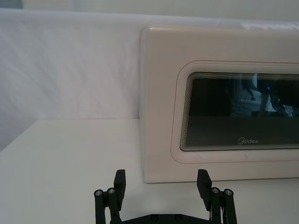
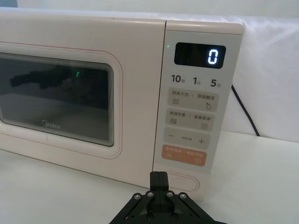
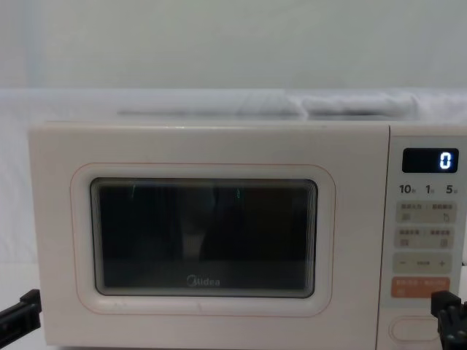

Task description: Press the button to open the microwave door with one hand; close the microwave door with the other hand.

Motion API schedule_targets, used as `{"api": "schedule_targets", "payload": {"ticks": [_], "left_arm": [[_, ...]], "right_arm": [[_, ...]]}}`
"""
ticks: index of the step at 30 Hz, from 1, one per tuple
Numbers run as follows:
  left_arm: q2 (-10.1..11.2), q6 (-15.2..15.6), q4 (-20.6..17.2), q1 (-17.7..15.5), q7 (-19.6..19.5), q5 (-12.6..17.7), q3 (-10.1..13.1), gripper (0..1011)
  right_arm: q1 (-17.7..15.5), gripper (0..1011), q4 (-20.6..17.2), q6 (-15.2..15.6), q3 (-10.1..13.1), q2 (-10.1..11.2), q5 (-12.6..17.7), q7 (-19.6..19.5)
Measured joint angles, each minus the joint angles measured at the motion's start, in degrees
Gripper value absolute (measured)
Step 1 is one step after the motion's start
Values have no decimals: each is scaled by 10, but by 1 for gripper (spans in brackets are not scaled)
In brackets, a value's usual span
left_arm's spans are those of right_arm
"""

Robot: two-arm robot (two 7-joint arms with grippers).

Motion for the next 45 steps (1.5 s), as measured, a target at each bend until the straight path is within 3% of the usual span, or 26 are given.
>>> {"api": "schedule_targets", "payload": {"ticks": [10, 18, 28, 33, 45], "left_arm": [[0, 0, 0, 0, 0, 0, 0, 1001], [0, 0, 0, 0, 0, 0, 0, 1001], [0, 0, 0, 0, 0, 0, 0, 1001], [0, 0, 0, 0, 0, 0, 0, 1001], [0, 0, 0, 0, 0, 0, 0, 1001]], "right_arm": [[0, 0, -1, 0, 1, -1, 0, 1], [-8, 0, -17, 7, 15, -6, 2, 23], [-8, 0, -18, 35, 41, -19, 36, 57], [6, 0, -6, 66, 52, -23, 57, 85], [47, 0, 34, 98, 45, -20, 71, 112]]}}
